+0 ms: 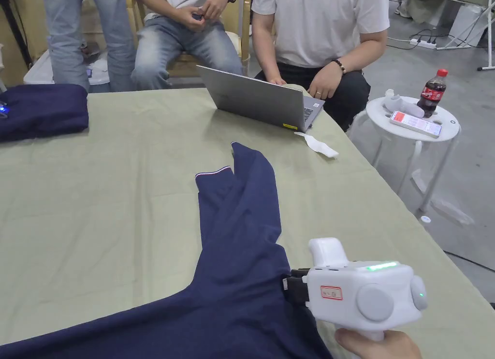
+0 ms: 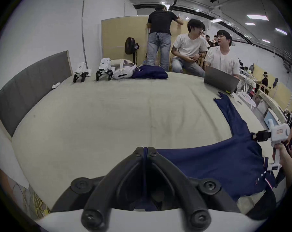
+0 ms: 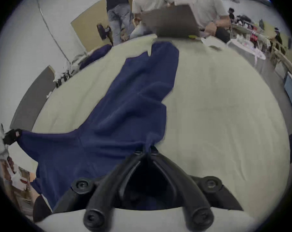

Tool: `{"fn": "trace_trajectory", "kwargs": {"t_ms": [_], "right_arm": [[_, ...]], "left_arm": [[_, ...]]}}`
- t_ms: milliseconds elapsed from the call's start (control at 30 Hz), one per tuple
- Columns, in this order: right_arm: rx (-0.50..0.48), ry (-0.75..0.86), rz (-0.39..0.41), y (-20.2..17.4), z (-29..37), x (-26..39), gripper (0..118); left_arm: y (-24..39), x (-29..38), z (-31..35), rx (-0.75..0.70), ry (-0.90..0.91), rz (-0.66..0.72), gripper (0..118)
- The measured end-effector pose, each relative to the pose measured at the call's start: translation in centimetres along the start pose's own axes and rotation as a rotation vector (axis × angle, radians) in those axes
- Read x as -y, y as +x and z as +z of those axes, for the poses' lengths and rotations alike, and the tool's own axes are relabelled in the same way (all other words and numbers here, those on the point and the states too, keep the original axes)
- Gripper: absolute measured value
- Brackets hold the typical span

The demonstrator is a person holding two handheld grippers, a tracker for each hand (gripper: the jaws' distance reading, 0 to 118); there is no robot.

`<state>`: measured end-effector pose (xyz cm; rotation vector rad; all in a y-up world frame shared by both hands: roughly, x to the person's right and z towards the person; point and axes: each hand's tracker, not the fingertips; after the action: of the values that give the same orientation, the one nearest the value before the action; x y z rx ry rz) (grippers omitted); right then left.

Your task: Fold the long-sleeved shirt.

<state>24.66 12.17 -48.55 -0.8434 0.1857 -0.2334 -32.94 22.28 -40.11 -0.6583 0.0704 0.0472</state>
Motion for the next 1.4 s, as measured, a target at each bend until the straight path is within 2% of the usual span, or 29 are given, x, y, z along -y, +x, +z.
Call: {"fn": "trace_trajectory", "kwargs": {"t_ms": [67,167,233,300,433,633,733,800,867,1000,1167,1200,1267,1400], "right_arm": [[0.002,0.077,0.025,-0.3,1.6,0.4,2],[-0.031,0.17,0.021,-1.3,5.1,0.6,2],[0.001,0.279,0.054,-3.0,9.4,0.2,2],[0.0,0.362,0.048,-3.6,12.9,0.2,2],[0.035,0.514,0.091,-5.1,20.3,0.1,2],[0.004,0.735,0.12,-7.3,31.6,0.0,2],[0.009,0.822,0.167,-9.0,36.4,-1.2,2],[0.012,0.826,0.188,-10.0,38.6,-2.7,2],[0.036,0.86,0.236,-10.6,39.6,-4.8,2],[0.055,0.846,0.264,-11.3,39.4,-12.0,2],[0.076,0.815,0.24,-12.4,39.4,-23.2,2],[0.068,0.795,0.245,-12.9,39.6,-25.6,2],[0.114,0.806,0.277,-13.7,39.9,-29.6,2],[0.132,0.838,0.239,-15.9,40.4,-37.6,2]], "left_arm": [[-0.1,0.2,0.2,-0.007,-0.005,-0.003,0],[-0.2,0.0,1.1,0.003,0.01,0.018,0],[0.1,-0.4,2.5,0.013,0.038,0.022,0],[0.2,-1.0,4.2,0.014,0.088,0.02,0],[0.1,-2.6,9.3,0.008,0.224,0.032,0],[0.7,-4.6,18.6,0.056,0.43,0.045,0],[0.3,-6.1,22.5,0.046,0.533,0.01,0],[0.3,-8.0,24.3,0.065,0.548,0.026,0],[2.5,-11.0,25.3,0.102,0.575,0.039,0],[3.2,-17.3,24.1,0.12,0.598,0.014,0],[3.0,-26.3,21.3,0.097,0.642,0.029,0],[3.0,-28.4,20.9,0.099,0.643,0.044,0],[3.6,-32.5,20.6,0.09,0.642,0.085,0],[5.2,-40.4,19.2,-0.006,0.656,0.031,0]]}}
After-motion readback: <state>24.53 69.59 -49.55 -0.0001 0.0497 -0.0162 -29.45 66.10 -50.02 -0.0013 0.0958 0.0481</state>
